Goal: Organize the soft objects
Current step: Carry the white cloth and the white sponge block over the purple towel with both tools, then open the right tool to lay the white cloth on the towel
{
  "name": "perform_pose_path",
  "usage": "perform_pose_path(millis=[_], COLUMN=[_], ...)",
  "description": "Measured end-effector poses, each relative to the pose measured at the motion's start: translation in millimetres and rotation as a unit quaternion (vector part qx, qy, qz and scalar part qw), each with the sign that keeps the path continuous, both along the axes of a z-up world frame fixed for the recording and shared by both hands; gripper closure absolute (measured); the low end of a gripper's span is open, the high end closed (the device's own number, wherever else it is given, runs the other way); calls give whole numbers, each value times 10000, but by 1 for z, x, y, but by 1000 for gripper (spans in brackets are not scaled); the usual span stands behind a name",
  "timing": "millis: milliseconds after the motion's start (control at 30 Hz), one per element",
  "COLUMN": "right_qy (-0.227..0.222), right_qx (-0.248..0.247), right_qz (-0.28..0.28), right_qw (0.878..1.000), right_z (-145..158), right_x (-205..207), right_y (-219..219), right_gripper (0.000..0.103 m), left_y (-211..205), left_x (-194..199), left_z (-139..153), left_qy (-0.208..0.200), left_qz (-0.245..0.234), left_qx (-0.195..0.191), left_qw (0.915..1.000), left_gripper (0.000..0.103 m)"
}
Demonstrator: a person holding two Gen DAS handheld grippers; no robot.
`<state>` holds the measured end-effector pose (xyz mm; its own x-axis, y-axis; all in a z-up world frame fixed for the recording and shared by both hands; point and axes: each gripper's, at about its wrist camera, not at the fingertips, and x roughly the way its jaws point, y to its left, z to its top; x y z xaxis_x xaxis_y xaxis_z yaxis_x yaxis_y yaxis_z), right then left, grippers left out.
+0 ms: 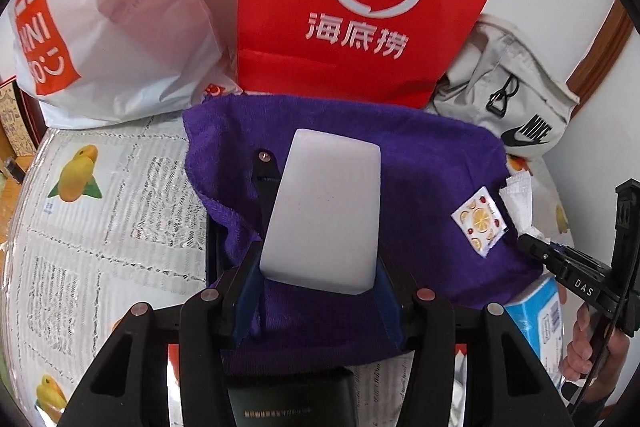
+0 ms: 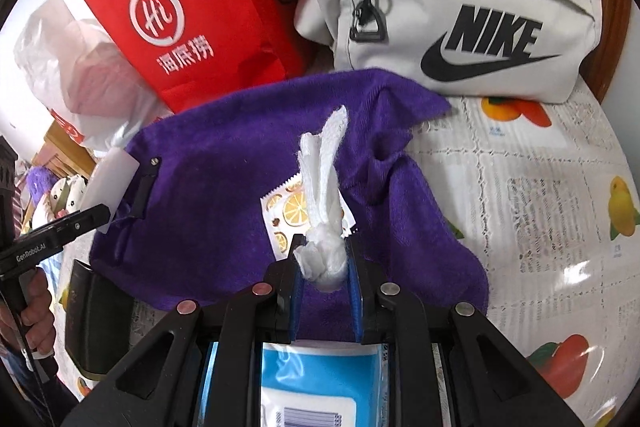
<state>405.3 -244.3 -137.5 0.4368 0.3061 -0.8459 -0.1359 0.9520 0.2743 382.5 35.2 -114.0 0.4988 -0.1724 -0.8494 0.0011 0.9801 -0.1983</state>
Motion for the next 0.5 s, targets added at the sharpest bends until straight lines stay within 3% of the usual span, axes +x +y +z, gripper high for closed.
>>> perform_pose_path(millis=[500], right_qy=[446], right_qx=[24], right_qz=[-83], right_qw=[9990], right_z=[-19], right_x=[8], right_y=[-5], right_gripper=[82], left_y=[-6], left_x=[9], left_z=[-24], left_qy=[437], left_qz=[-48], left_qx=[84], left_qw=[9990], left_gripper=[52])
